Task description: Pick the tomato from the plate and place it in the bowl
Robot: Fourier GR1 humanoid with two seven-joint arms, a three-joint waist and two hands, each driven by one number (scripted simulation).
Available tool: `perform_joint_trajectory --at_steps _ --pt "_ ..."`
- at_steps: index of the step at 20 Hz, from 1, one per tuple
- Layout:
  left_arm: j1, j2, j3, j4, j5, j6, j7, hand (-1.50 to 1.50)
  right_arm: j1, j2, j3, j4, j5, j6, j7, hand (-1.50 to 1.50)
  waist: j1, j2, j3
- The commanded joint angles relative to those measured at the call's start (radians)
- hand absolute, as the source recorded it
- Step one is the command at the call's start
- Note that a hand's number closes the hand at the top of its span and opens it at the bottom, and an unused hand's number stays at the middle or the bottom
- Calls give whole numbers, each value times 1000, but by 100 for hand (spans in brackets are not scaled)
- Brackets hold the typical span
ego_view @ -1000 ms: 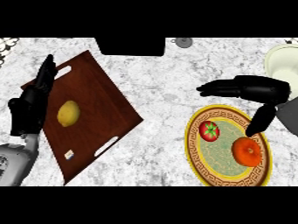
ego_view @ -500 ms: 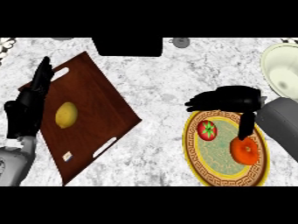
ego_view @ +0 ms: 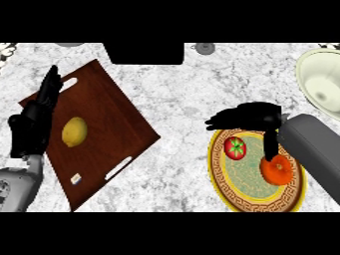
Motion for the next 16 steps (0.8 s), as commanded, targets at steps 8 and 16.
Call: perform_joint_trajectory --at_steps 8,16 --pt "45 -30 40 -33 -28 -32 -13 0 7 96 -36 170 124 -16 -129 -150 -2 0 1" --pt "-28 -41 63 1 -49 -57 32 0 47 175 -41 178 212 -172 -174 150 -8 0 1"
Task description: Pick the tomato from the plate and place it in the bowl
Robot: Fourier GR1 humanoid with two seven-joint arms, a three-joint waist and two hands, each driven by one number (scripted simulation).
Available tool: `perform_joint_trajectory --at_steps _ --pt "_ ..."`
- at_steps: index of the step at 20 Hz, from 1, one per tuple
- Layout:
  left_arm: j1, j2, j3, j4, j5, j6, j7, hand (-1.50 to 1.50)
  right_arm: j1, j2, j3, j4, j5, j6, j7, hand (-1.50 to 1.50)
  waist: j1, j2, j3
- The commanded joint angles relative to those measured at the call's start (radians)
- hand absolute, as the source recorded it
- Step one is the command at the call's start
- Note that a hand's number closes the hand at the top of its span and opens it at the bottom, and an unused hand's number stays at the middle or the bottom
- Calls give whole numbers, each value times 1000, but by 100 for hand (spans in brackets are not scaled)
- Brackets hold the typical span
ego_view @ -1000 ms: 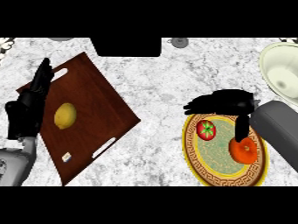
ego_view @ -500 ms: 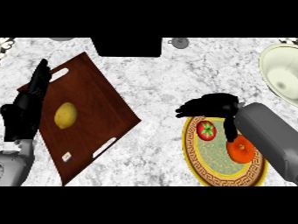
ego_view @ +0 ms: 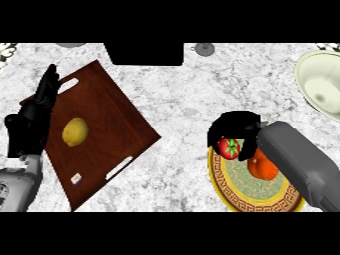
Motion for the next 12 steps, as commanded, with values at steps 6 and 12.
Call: perform_joint_trajectory --at_steps 6,12 --pt "21 -14 39 23 -2 -42 -31 0 35 20 -61 30 37 19 -115 150 -9 8 6" --pt "64 -15 48 -12 -12 -37 -22 0 109 93 -152 -36 -9 -27 183 150 -26 -1 5"
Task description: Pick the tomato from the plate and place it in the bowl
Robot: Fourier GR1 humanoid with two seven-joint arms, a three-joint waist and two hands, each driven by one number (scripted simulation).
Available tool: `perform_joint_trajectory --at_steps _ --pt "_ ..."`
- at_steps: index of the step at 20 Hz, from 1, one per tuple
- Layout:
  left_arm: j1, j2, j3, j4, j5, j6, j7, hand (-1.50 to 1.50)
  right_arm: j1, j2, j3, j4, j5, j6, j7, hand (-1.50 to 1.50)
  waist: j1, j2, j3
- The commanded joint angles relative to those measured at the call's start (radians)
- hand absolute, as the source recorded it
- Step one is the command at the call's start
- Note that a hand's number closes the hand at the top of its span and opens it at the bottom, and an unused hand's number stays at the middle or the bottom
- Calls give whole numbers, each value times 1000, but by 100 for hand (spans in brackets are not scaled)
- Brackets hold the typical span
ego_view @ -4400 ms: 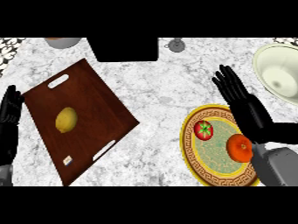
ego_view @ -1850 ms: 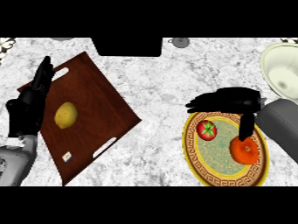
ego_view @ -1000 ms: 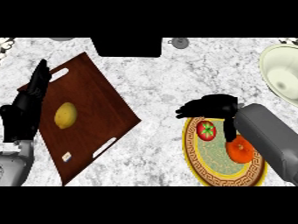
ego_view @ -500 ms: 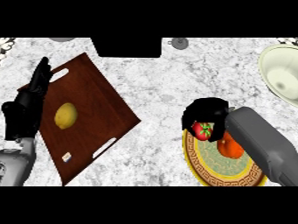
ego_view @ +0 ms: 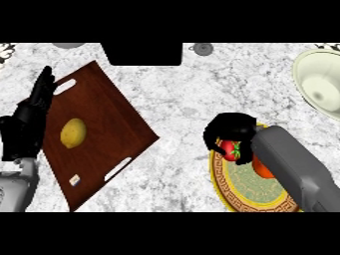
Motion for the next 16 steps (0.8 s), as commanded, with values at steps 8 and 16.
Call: perform_joint_trajectory --at_steps 8,16 --pt "57 14 48 6 9 15 -10 0 149 238 -273 -88 -149 -172 746 150 -77 -26 -1" --pt "99 7 37 -24 -17 32 -7 0 246 292 -350 -504 -152 -387 1010 150 -85 -30 0"
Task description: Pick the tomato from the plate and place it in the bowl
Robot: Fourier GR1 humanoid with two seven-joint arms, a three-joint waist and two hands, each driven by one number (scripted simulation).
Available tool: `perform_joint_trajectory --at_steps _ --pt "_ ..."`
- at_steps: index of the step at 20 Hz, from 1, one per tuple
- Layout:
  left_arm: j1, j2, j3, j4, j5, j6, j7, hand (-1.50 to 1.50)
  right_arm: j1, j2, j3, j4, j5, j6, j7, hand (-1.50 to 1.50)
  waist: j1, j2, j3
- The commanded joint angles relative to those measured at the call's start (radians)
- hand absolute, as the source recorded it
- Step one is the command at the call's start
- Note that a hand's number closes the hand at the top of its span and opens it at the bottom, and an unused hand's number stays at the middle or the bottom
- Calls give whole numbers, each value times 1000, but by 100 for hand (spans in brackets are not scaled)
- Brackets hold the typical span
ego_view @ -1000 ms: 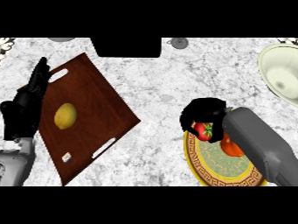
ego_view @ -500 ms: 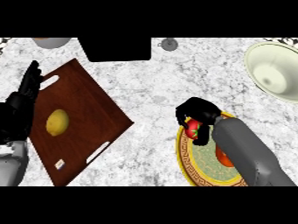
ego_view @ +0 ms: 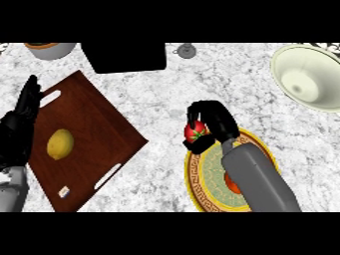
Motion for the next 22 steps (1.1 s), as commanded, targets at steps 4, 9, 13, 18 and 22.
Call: perform_joint_trajectory --at_steps 4,9,13,18,22 --pt "21 10 -2 -23 13 -31 -14 0 147 -59 -25 -397 97 -98 330 150 11 9 2" --pt "-13 19 22 -39 29 -54 -7 0 204 -132 -120 -675 93 -37 501 150 58 28 4" --pt "-25 -13 -8 -54 6 -61 2 0 256 -201 -259 -698 8 -27 430 150 78 36 5" --pt "-30 -55 -46 -65 -50 -20 32 0 109 -296 -481 -472 -132 -37 279 150 91 40 6" --pt "-66 -55 -18 5 -38 -46 -16 0 92 -338 -580 -306 -207 -73 99 150 90 42 6"
